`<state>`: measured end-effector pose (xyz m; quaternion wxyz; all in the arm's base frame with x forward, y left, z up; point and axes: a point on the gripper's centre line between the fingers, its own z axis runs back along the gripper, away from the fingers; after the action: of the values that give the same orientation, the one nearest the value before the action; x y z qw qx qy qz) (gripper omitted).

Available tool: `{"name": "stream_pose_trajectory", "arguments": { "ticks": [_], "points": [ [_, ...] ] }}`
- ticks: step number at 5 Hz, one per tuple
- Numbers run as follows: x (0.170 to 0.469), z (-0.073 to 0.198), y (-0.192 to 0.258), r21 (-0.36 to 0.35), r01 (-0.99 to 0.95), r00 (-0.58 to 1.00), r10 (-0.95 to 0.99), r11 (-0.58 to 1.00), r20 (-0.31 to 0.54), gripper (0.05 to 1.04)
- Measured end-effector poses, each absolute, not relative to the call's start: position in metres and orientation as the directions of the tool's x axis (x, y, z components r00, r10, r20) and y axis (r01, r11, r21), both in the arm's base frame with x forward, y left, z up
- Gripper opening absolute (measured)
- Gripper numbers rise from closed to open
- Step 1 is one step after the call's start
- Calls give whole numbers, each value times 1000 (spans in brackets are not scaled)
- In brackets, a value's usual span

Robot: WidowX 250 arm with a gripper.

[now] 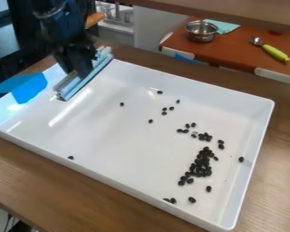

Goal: Sweep into pile

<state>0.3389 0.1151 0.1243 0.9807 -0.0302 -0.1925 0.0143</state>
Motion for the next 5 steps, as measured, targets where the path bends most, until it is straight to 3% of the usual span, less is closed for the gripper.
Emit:
{"name": "stream_pose_trajectory", "arguments": {
  "ticks": [1, 3, 5],
  "points": [
    [347, 103, 126, -22, -16, 939, 23, 1000, 344, 336],
    [366, 78, 102, 35, 27, 955, -36, 999, 293, 336],
    [375, 70, 76, 59, 53, 959, -67, 997, 276, 336]
  ]
}}
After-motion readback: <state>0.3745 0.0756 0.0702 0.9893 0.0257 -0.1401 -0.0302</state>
